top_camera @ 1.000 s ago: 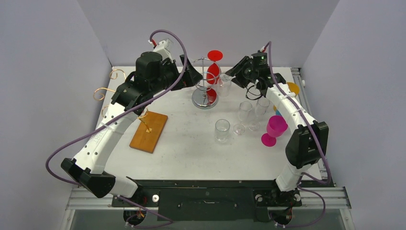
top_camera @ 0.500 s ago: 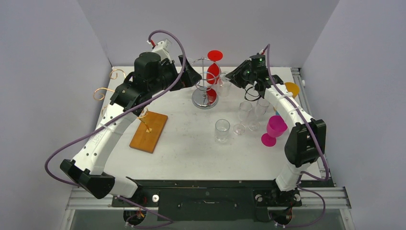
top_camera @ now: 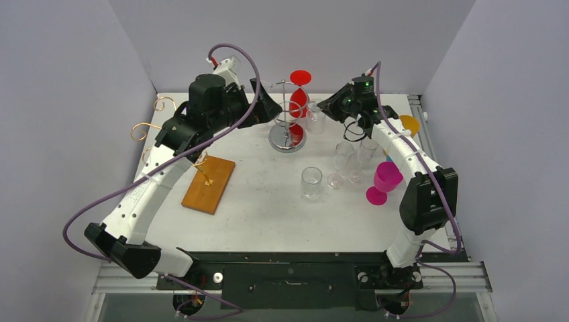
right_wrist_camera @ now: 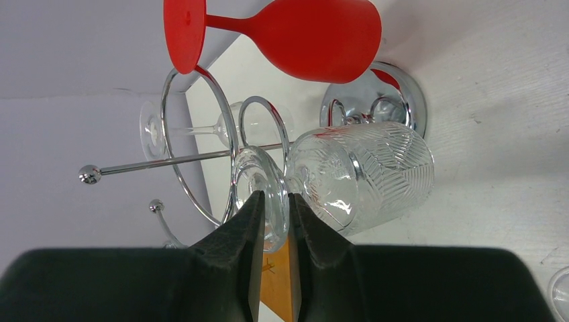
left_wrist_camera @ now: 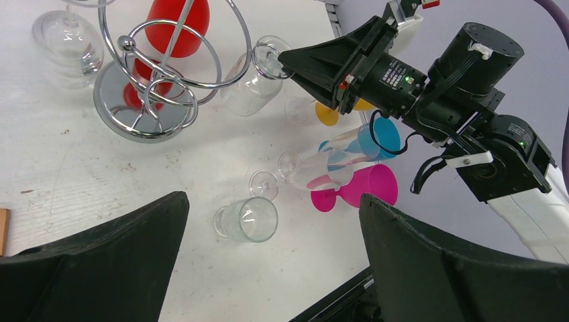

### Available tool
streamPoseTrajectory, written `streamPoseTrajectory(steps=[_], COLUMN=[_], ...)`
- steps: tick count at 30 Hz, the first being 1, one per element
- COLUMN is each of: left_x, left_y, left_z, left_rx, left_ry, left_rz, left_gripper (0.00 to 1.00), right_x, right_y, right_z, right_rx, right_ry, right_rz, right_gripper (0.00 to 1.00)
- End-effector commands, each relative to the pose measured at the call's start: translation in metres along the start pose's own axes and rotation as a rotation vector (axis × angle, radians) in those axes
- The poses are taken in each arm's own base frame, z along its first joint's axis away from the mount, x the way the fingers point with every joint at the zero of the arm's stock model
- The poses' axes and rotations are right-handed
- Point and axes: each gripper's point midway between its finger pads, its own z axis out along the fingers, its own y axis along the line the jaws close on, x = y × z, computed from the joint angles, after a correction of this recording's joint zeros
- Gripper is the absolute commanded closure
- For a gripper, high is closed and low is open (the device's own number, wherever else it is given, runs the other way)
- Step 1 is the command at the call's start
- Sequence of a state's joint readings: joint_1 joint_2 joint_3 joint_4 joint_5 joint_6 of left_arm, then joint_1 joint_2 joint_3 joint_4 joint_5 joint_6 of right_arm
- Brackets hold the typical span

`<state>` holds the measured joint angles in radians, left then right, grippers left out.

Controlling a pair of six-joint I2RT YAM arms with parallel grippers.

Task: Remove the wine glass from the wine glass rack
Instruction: Pick up the wine glass from the wine rack.

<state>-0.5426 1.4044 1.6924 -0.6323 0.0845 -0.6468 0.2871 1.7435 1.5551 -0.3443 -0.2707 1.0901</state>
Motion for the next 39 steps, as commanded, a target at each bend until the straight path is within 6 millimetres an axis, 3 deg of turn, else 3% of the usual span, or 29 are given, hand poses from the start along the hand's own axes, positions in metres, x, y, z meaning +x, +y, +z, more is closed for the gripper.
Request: streamPoseTrajectory(steps=[1, 21, 39], left_x=[-0.017, -0.015, -0.014], left_y=[-0.011, -0.002, -0.001], left_z=[-0.009, 0.004, 0.008], left_rx=[0.052, 0.049, 0.047], left_ry=[-0.063, -0.045, -0.039], left_rz=[0.004, -0.022, -0.032], left_gripper=[0.04, 0.04, 0.04], right_x=[0.002, -0.006, -0.017], right_y=[0.013, 0.015, 0.030], right_z=[-0.014, -0.031, -0.047], right_rx=[-0.049, -0.144, -0.258], right_ry=[-0.002, 0.006, -0.013], right_rz=[-0.017, 0.073, 0.137], right_gripper=[0.97, 1.00, 1.00])
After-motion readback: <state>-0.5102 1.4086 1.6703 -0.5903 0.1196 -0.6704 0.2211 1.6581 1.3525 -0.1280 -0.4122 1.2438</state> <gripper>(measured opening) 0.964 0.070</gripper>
